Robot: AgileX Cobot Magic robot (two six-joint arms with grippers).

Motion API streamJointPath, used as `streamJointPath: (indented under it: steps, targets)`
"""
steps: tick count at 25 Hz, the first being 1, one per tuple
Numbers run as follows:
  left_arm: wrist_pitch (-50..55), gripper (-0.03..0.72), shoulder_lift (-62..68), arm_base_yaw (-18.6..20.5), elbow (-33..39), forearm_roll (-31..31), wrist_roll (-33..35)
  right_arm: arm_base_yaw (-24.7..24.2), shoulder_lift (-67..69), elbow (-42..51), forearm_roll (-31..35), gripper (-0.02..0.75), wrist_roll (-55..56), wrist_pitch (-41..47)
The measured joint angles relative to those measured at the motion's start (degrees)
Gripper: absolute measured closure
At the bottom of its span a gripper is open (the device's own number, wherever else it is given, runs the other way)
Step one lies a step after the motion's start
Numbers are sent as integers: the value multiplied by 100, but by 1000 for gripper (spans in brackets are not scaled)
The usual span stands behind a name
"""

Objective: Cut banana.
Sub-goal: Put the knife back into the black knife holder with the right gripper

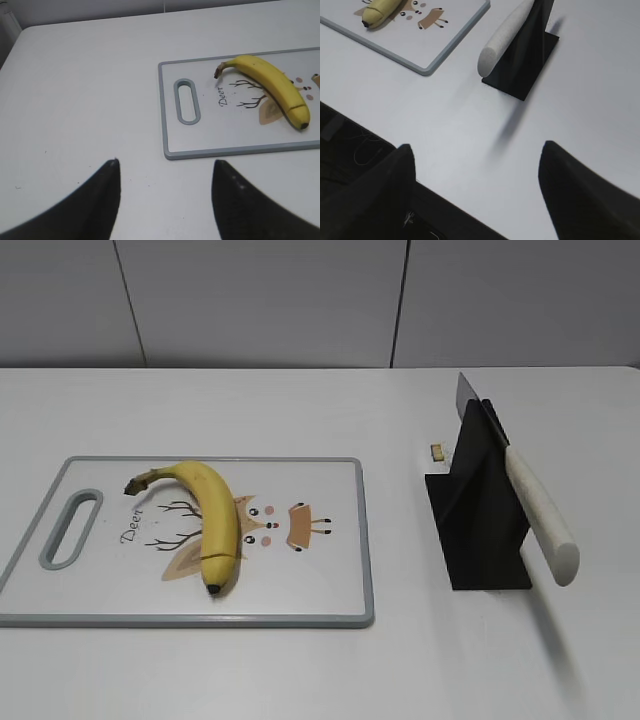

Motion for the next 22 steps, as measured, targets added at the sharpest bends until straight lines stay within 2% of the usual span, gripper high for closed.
streamJointPath:
  steps: [14,17,22]
  targets:
    - [0,135,0,0,0,2,0,-111,-825,14,148,147,0,-8]
    - [0,135,0,0,0,2,0,-478,-825,14,249,147,0,-13]
    - [0,135,0,0,0,2,0,-1675,-825,14,302,147,0,-13]
